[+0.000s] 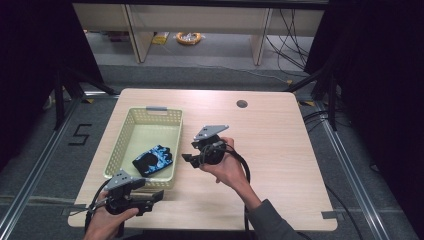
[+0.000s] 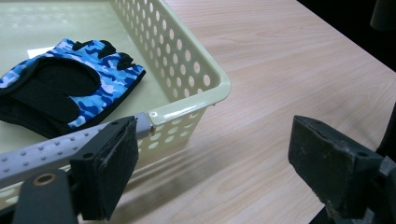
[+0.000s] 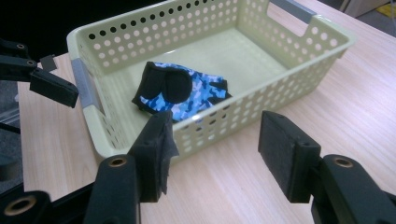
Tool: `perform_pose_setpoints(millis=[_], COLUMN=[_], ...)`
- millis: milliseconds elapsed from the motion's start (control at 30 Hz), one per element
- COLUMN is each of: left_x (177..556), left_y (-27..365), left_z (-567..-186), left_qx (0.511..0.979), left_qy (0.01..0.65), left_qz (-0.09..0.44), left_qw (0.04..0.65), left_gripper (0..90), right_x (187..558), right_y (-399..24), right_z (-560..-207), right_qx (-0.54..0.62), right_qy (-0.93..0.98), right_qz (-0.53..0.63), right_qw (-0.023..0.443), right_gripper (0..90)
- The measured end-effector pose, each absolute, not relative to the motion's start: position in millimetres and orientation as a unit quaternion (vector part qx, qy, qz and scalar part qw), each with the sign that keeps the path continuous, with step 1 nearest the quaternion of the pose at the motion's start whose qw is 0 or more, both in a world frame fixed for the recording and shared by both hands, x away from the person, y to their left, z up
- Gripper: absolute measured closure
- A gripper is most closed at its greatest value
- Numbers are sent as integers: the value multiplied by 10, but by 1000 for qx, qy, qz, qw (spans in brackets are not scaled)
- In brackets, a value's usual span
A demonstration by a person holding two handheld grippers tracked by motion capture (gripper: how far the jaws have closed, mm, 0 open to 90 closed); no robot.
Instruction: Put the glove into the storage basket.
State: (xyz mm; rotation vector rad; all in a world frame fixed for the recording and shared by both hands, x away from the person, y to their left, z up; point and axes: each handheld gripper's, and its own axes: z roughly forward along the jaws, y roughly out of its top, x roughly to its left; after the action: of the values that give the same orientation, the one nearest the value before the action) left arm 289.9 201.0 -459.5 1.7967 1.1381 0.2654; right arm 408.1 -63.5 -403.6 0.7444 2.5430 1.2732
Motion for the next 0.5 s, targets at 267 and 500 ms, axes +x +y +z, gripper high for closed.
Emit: perform_pose_setpoints(millis=[267, 500], left_x=[2881, 2855], left_y=[1991, 1989], left_z=[-4604, -4659], left_qx=[737, 737], left_qy=[463, 467], left_qz=[112, 107], left_qw=[479, 477], left_gripper=[158, 158], right_x=[3962, 3889], right_y=[-880, -1035], right_z=[-4114, -4208], right_qx=[274, 288], right_qy=[846, 839], right_qz=[446, 452], right_qw=[100, 93], right_gripper=[438, 419])
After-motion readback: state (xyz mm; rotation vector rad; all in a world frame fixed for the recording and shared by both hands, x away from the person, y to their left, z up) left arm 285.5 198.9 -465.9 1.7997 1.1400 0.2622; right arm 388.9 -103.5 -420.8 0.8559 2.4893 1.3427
